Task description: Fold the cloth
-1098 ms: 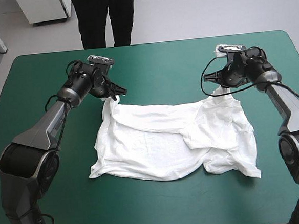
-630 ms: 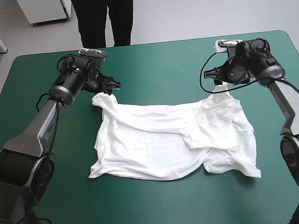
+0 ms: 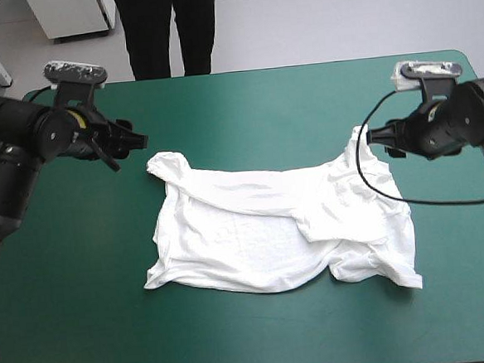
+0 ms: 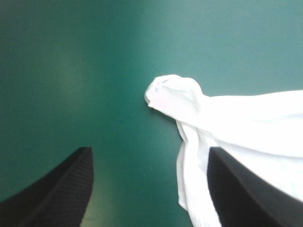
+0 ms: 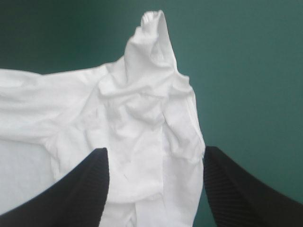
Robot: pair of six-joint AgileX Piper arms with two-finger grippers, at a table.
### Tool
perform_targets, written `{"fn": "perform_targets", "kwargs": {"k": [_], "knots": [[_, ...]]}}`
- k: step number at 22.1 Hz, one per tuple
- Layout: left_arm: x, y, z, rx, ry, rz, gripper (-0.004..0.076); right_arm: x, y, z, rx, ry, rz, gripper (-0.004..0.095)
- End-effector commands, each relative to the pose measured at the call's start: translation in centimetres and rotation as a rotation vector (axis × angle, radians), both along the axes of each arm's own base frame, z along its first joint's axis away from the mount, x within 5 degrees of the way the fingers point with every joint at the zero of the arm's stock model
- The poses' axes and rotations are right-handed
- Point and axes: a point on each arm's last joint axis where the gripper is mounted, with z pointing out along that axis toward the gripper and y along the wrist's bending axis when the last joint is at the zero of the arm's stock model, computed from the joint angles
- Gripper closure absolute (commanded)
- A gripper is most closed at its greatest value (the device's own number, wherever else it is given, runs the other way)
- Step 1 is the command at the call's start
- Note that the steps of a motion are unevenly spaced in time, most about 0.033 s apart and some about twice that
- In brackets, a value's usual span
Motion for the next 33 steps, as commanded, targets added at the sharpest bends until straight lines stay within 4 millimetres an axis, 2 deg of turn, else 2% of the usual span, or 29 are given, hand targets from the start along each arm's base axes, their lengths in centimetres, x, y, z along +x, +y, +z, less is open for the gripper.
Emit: {"fn": "perform_targets", "kwargs": {"k": [1,3,6,11,12,13,18,21,25,26,28,30,31,33], "knots": [[-3.9,0.8,0.6,-0.052,0.017,-0.017,0.0234,-3.5,-0.8,-0.4,-0.007,0.000,-0.019,0.0355],[-5.1,1.1,-1.0,-0.050,0.068,-0.021,0.0234,-4.8,-1.0,-2.2,-0.015,0.046,-0.026,0.0355],[-5.4,1.1,-2.5,-0.043,0.118,-0.021,0.0234,-4.8,-1.1,-3.8,-0.024,0.099,-0.043,0.0354],[-5.3,0.7,-2.8,-0.078,0.132,-0.033,0.0234,-2.4,-1.2,-8.1,-0.074,0.208,-0.061,0.0354],[-5.4,0.7,-2.8,-0.077,0.137,-0.033,0.0234,-1.3,-1.2,-9.7,-0.070,0.259,-0.071,0.0354],[-5.4,0.7,-2.8,-0.077,0.137,-0.033,0.0234,-0.8,-1.4,-10.5,-0.066,0.279,-0.081,0.0354],[-5.3,0.7,-2.8,-0.079,0.128,-0.034,0.0234,1.3,-3.3,-14.4,-0.030,0.335,-0.130,0.0355],[-5.1,0.6,-2.6,-0.087,0.102,-0.037,0.0234,2.5,-3.3,-16.1,-0.026,0.366,-0.128,0.0355],[-5.1,0.6,-2.6,-0.090,0.102,-0.034,0.0234,4.3,-2.8,-19.9,0.014,0.472,-0.130,0.0355],[-5.1,0.6,-2.6,-0.091,0.101,-0.033,0.0234,4.4,-2.7,-20.3,0.024,0.485,-0.130,0.0362],[-5.1,0.6,-2.6,-0.092,0.097,-0.033,0.0234,4.5,-2.6,-21.0,0.023,0.510,-0.128,0.0494],[-5.1,0.6,-2.6,-0.092,0.097,-0.033,0.0234,4.2,-2.7,-21.6,0.014,0.534,-0.127,0.0799],[-5.1,0.6,-2.6,-0.091,0.097,-0.035,0.0234,4.1,-2.8,-21.7,0.007,0.539,-0.135,0.0917],[-5.1,0.6,-2.6,-0.091,0.097,-0.035,0.0240,4.1,-2.9,-21.7,-0.005,0.536,-0.140,0.0918]]}}
